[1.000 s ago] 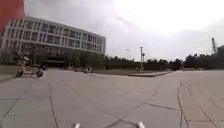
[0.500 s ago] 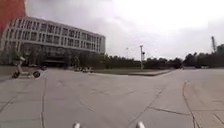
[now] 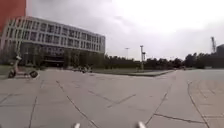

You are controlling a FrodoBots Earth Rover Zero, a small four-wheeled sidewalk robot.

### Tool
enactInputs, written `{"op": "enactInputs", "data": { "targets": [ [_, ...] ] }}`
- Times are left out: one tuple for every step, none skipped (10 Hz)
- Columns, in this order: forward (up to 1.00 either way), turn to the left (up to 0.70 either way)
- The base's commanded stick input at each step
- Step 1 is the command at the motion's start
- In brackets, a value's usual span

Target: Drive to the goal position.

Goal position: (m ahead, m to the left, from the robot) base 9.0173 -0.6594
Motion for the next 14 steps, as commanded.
{"op": "enactInputs", "data": {
  "targets": [
    [0.5,0.24],
    [0.5,0.25],
    [0.5,0.25],
    [0.5,0.25],
    [0.5,0.25],
    [0.5,0.25],
    [0.5,0.25],
    [0.5,0.23],
    [0.5,0.17],
    [0.5,0.09],
    [0.5,0.02],
    [0.5,0.0],
    [0.5,0.0],
    [0.5,0.0]
  ]
}}
